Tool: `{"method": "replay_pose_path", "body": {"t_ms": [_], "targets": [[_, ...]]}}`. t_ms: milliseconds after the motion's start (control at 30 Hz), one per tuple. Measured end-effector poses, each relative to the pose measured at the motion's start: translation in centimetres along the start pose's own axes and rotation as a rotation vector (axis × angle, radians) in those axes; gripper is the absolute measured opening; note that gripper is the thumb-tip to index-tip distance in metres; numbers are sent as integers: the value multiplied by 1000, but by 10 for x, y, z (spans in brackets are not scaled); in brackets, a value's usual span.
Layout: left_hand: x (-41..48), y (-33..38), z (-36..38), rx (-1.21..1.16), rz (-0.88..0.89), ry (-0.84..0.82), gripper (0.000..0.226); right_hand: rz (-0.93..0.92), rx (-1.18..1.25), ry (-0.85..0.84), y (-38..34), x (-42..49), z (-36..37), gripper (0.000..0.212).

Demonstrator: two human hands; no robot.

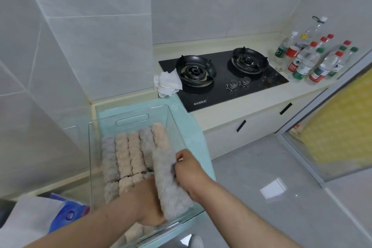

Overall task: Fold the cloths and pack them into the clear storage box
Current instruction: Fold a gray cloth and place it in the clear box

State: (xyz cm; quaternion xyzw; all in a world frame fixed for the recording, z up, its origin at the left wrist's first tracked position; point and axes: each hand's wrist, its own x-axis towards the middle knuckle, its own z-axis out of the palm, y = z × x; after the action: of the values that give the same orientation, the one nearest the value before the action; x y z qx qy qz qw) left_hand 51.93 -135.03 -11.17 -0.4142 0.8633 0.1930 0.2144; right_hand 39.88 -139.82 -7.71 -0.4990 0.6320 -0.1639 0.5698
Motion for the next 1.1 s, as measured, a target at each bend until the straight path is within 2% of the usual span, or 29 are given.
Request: {"method": "replay_pose_path", "body": {"t_ms": [100,167,233,300,400,467,600,733,800,900,1000,1100], "targets": [[-7,-4,6,-67,10,39,33,8,-313,-27,15,10,20,5],[-9,-11,18,-38,14,39,37,92,-349,-48,16,21,28,17],[-7,-17,30,43,-6,-19,51,164,-389,-51,16,31,34,19],[-5,-19,36,89,-25,-37,60,191,-441,-59,19,37,40,38],[-4,-21,39,71,-36,-40,58,206,-487,-65,22,39,46,51],[-4,-21,40,49,-43,-46,58,212,-527,-80,22,42,48,49],[-1,-23,40,40,-51,-48,59,68,-858,-91,23,39,50,35],[0,-24,48,64,-23,22,62,-21,-1042,-67,21,34,54,32],[3,-27,54,55,-21,46,63,-12,-1030,-144,13,35,51,29],[5,-26,54,33,-28,68,65,111,-884,-274,14,43,45,27],[6,-23,49,3,-40,44,60,305,-568,-315,21,39,40,26],[6,-23,48,20,-31,33,59,384,-226,-257,21,29,34,42]]}}
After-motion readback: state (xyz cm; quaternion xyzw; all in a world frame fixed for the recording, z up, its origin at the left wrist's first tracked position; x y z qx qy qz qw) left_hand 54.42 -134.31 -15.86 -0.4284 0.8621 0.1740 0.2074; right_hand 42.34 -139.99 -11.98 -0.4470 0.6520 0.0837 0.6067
